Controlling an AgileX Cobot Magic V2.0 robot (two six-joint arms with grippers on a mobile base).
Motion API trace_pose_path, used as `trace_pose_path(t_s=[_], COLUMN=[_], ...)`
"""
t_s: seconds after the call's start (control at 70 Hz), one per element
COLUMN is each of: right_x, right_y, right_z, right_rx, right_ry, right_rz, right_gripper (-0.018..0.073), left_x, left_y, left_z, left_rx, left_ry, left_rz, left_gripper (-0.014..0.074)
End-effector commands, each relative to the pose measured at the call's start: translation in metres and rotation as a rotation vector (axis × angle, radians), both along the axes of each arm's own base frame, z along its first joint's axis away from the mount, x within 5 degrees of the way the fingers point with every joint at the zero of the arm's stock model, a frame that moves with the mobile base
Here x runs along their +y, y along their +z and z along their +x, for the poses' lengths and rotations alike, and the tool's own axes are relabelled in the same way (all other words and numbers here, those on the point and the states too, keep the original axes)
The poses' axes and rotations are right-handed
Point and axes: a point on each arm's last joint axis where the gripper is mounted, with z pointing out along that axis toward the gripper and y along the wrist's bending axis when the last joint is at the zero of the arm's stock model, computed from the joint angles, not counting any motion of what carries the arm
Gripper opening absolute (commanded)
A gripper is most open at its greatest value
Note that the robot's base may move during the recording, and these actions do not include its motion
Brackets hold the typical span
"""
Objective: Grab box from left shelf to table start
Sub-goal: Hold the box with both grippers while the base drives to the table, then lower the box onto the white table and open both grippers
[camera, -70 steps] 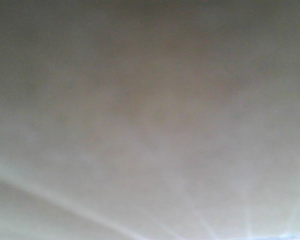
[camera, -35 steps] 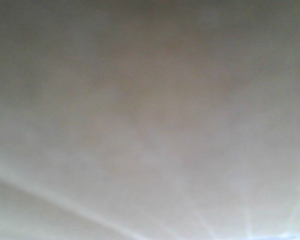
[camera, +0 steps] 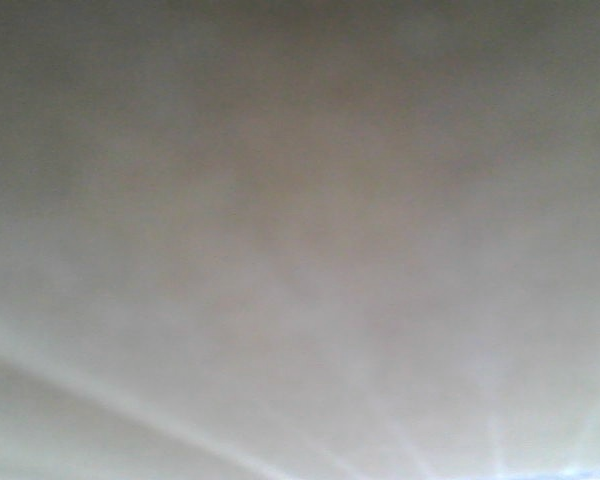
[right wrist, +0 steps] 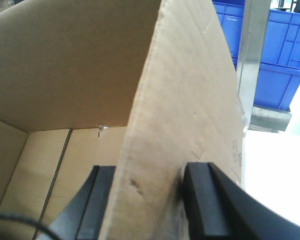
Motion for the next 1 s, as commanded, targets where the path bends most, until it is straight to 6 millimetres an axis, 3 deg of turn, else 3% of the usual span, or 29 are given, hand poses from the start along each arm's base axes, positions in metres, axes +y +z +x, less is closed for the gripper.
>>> trace_pose_path(t_s=[0.0,0.114,0.257,0.386,0.557,0.772,0.986], right_x=[-0.003,-0.003,-0.003,-0.003,-0.003,-0.003,-0.005], right_y=[0.009,0.010,0.010,0.011,0.009,-0.001,-0.014], right_z=[-0.004,-0.003,0.011,0.041,0.085,0.144,0.195], right_rx=[-0.065,-0.063,-0.002,0.125,0.271,0.432,0.519], right_ry=[-0.038,-0.038,-0.034,-0.028,-0.025,-0.031,-0.048], right_rz=[-0.018,-0.018,-0.023,-0.031,-0.032,-0.028,-0.020], right_gripper=[0.0057,0.0057,0.0057,0.0057,0.0057,0.0057,0.0057], left_x=[-0.003,-0.001,0.007,0.010,0.003,-0.007,-0.015], left_y=[-0.013,0.008,0.048,0.086,0.116,0.125,0.111], left_z=[-0.008,-0.013,-0.014,-0.005,0.031,0.088,0.139], left_rx=[0.198,0.125,0.032,0.017,0.047,0.072,0.128], left_ry=[-0.059,-0.053,-0.007,0.027,0.045,0.072,0.092], left_rz=[0.039,0.033,0.084,0.134,0.169,0.216,0.294], left_gripper=[-0.0100,-0.0100,-0.0100,-0.0100,-0.0100,-0.0100,-0.0100])
